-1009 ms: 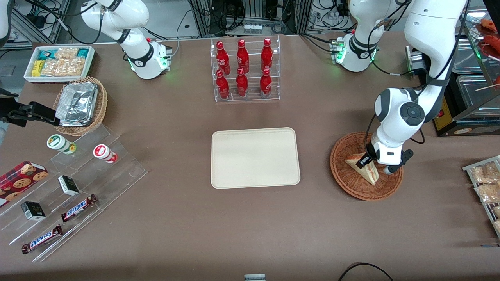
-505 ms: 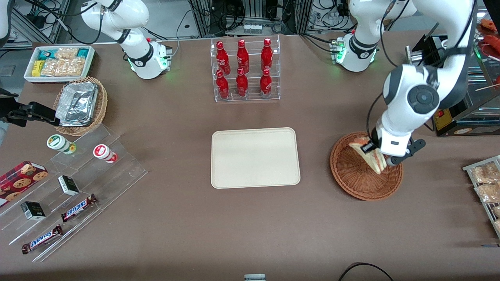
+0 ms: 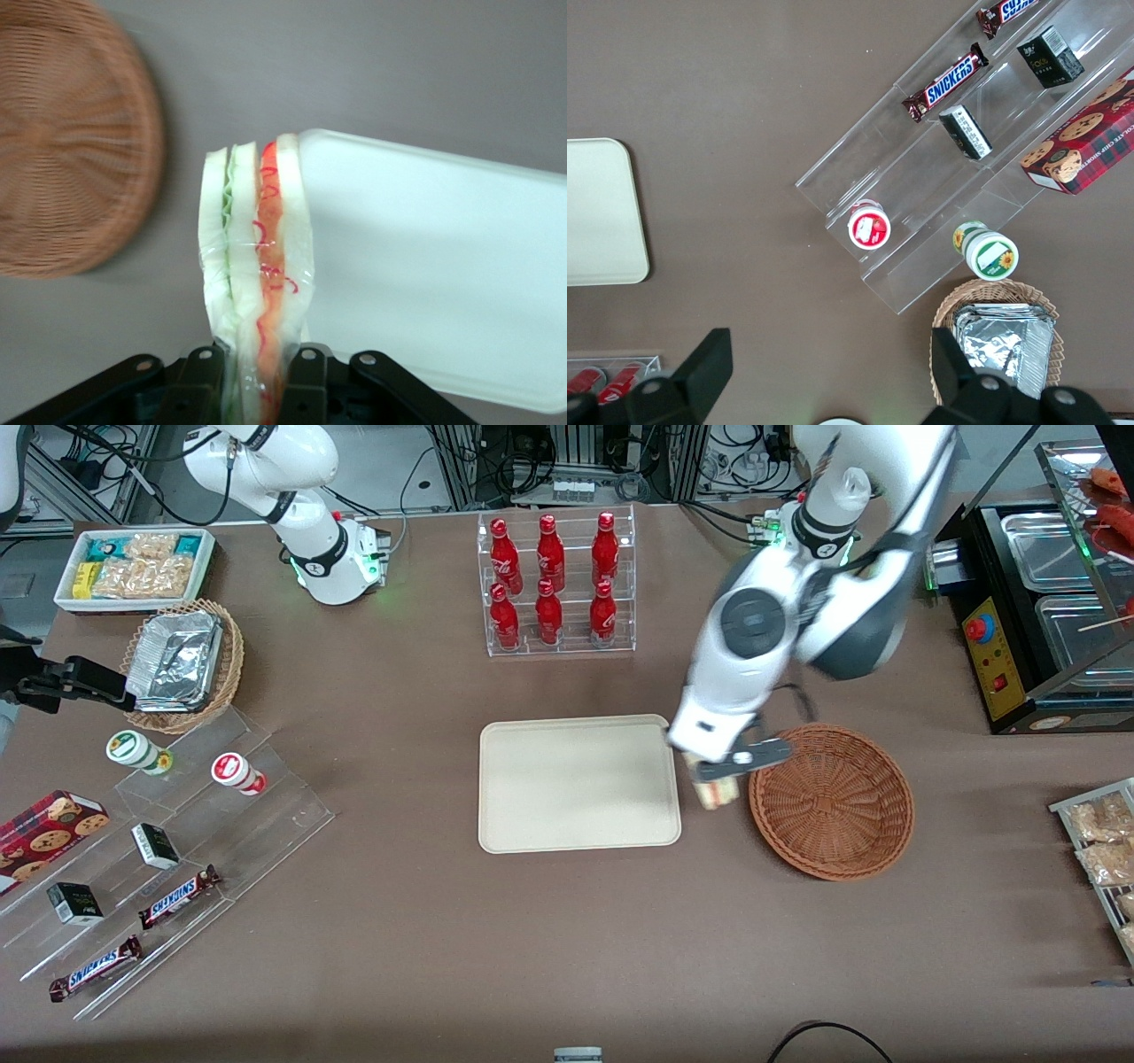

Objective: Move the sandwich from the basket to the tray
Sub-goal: 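Lift the sandwich and carry it over the cream tray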

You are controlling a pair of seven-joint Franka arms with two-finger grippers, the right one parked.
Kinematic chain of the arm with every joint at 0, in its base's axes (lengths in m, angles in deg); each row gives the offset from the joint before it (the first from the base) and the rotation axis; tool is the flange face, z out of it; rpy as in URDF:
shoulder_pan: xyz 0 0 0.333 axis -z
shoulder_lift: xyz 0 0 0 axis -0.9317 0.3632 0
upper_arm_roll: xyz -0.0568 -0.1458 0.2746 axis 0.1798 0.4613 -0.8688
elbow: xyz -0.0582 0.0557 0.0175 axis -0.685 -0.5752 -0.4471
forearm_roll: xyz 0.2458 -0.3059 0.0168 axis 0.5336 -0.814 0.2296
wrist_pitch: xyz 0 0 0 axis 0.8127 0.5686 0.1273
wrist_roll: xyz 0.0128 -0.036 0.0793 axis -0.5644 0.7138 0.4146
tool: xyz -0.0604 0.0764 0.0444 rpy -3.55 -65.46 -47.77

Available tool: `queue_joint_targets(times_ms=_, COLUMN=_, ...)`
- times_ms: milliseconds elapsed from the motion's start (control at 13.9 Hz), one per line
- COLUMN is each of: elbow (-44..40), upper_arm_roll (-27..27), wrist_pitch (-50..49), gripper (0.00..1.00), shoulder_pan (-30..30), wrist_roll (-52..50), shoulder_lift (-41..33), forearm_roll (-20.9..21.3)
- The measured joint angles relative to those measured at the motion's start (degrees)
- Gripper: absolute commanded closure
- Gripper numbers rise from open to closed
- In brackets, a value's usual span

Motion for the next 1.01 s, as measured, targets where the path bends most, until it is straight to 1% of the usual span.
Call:
queue_joint_targets(times_ms=216, elbow=-8.8, upper_arm_roll=-0.1, wrist_pitch=0.3, gripper=1.0, shoulder_pan=6.8, wrist_roll=-1.0, shoulder_lift=9.5, forearm_roll=0.4)
queue_joint_targets(times_ms=360, elbow=-12.6, upper_arm_roll=-0.1, wrist_pitch=1.5, gripper=1.0, shoulder_pan=9.5, wrist_roll=-1.0, shoulder_lift=14.2, forearm_roll=1.7)
queue_joint_targets(times_ms=577, elbow=-13.9, upper_arm_roll=-0.1, wrist_pitch=6.6, gripper=1.0, shoulder_pan=12.4, wrist_roll=-1.0, shoulder_lift=18.8, forearm_roll=4.6)
queue_joint_targets(times_ms=793, elbow=-14.1, upper_arm_roll=-0.2, wrist_pitch=9.0, gripper=1.0, shoulder_pan=13.0, wrist_roll=-1.0, shoulder_lift=22.1, forearm_roll=7.8)
queue_joint_targets(times_ms=1009, elbow=-14.4, upper_arm_roll=-0.5, wrist_pitch=11.1, gripper=1.0, shoulder_pan=13.0, wrist_roll=-1.0, shoulder_lift=23.8, forearm_roll=8.9)
